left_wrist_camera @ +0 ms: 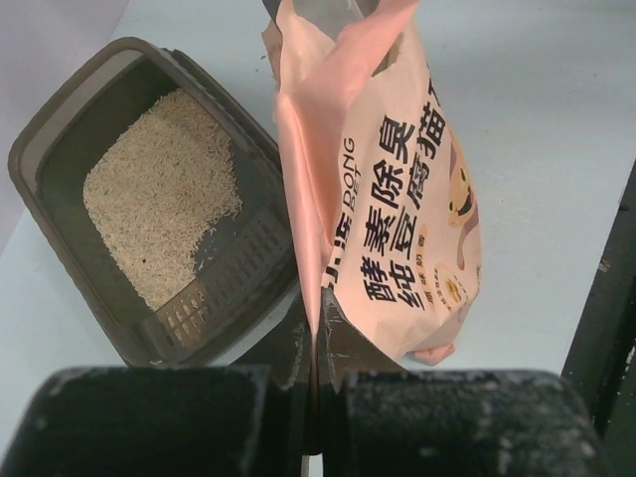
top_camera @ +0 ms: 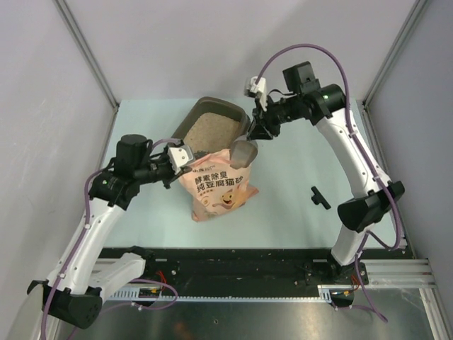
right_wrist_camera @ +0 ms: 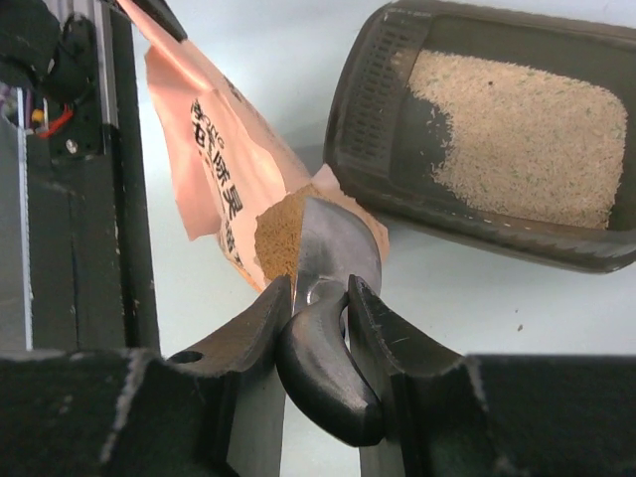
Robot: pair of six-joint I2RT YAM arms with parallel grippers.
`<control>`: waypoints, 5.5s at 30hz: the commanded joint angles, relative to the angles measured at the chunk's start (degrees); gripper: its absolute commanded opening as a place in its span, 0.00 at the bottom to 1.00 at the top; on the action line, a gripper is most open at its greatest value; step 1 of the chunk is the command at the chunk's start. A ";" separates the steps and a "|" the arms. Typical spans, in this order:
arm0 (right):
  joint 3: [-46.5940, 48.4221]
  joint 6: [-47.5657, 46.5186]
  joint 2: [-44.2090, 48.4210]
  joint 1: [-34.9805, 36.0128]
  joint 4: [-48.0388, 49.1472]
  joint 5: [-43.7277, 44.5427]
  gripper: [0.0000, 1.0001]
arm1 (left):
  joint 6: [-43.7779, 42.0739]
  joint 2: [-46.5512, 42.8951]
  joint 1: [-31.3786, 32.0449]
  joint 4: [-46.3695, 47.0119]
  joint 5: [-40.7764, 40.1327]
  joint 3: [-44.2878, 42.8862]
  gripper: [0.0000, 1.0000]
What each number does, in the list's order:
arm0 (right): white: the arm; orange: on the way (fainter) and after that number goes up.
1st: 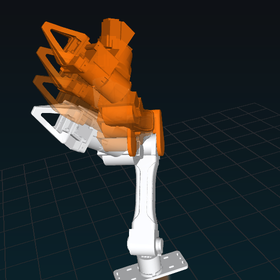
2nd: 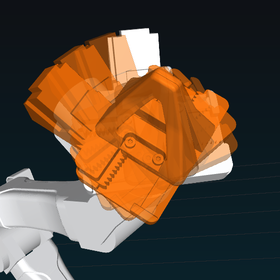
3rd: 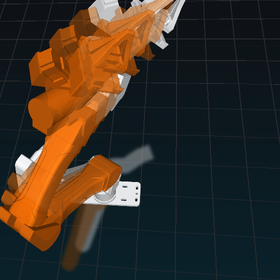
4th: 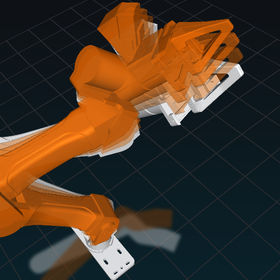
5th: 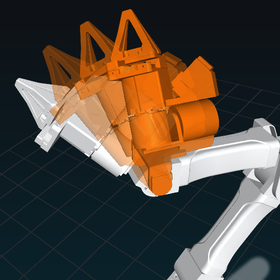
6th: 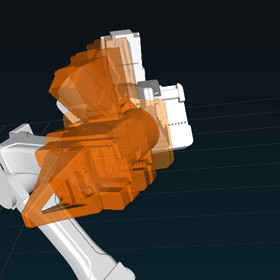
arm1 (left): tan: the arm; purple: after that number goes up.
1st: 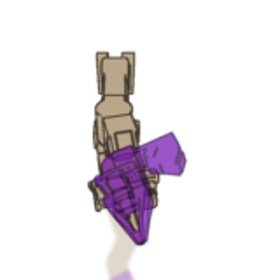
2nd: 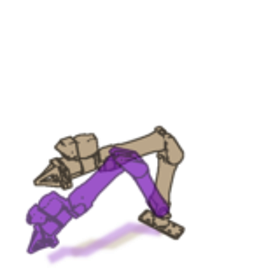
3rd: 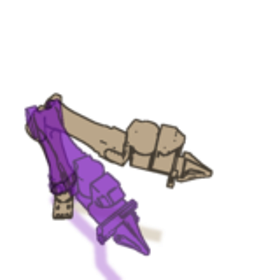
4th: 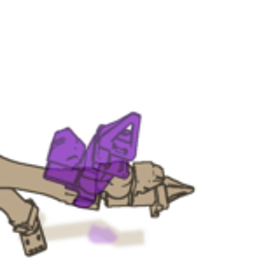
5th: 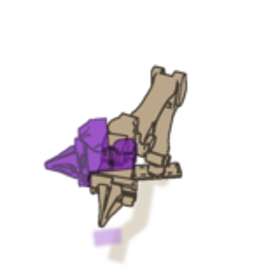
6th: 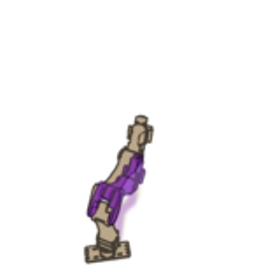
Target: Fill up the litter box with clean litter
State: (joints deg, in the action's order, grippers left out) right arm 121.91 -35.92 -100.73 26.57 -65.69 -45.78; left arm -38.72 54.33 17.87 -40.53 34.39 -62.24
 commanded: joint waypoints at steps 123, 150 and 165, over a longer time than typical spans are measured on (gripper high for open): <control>-37.53 69.94 -1.23 -17.43 47.67 -25.06 0.00 | 2.77 -8.71 3.40 8.45 -4.86 6.87 0.00; -39.03 74.86 0.80 -18.48 50.40 -25.41 0.00 | 2.77 -8.36 3.40 8.45 -4.86 7.48 0.00; -39.03 74.42 0.62 -19.71 50.75 -27.61 0.00 | 2.86 -8.36 3.40 8.45 -5.12 7.39 0.00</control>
State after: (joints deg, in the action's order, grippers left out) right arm 82.61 38.52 -102.72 7.01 -15.70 -69.84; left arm -34.57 46.48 21.52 -31.86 30.04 -53.80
